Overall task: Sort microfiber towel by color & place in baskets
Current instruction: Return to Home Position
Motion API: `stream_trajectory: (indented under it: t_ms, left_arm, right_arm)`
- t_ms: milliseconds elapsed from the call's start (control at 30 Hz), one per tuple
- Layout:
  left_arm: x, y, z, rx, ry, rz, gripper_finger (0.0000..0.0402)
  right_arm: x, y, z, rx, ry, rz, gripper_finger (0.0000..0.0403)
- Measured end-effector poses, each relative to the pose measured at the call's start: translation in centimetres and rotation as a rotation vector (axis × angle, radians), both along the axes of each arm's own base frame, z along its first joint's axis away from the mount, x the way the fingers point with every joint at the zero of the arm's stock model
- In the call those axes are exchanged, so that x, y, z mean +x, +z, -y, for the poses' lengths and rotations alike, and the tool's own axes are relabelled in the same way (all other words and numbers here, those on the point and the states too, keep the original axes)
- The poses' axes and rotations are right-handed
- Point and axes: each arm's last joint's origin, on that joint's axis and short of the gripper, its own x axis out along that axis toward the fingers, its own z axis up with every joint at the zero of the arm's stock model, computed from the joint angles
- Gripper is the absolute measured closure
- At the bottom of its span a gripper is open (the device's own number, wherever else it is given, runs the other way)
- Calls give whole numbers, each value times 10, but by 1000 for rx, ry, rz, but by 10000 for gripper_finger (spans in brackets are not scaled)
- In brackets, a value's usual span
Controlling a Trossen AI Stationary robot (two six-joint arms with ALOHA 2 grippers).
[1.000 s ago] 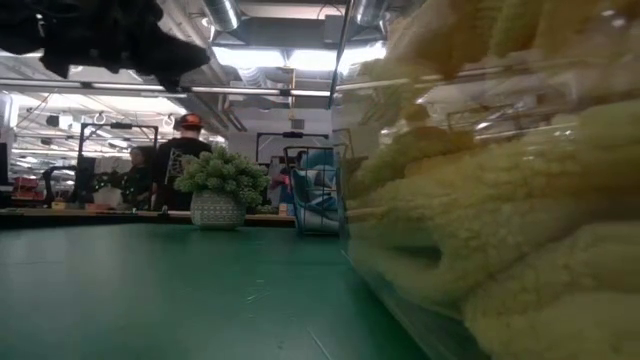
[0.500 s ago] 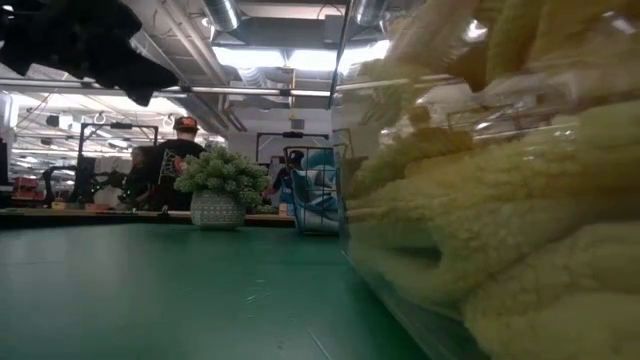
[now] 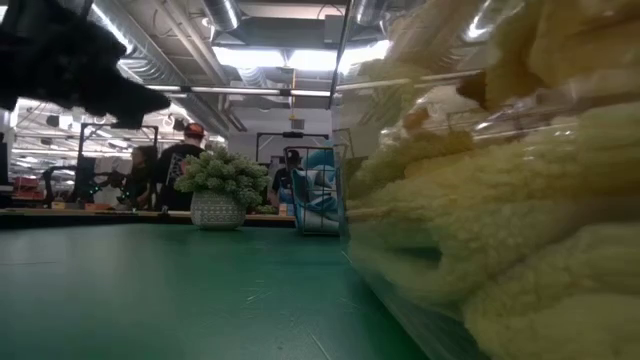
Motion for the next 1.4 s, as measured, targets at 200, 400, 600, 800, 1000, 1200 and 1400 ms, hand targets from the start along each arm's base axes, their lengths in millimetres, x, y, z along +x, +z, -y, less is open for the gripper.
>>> stream_trajectory:
  t_ms: [200, 400, 600, 800, 1000, 1200, 1400]
  left_arm:
    - [3, -20, -2, -19, 6, 101, 337]
    - [3, -19, -3, 45, 24, 111, 337]
    - [3, -21, -5, -30, 78, 100, 337]
    - [3, -21, -5, -58, 82, 102, 337]
    - [3, -21, -5, -58, 82, 101, 337]
    - [3, -21, -5, -57, 95, 101, 337]
    - [3, -21, -5, -57, 99, 100, 337]
  right_arm:
    - [-24, -30, -12, 3, 4, 150, 191]
    - [-30, -69, -15, 62, 8, 218, 191]
    - [-28, -101, -15, 118, 44, 218, 191]
    - [-25, -118, -14, 106, 41, 187, 191]
    - [-22, -147, -12, 134, 23, 125, 191]
    - [-21, -164, -11, 146, 16, 100, 191]
    - [-21, -174, -9, 157, -61, 20, 191]
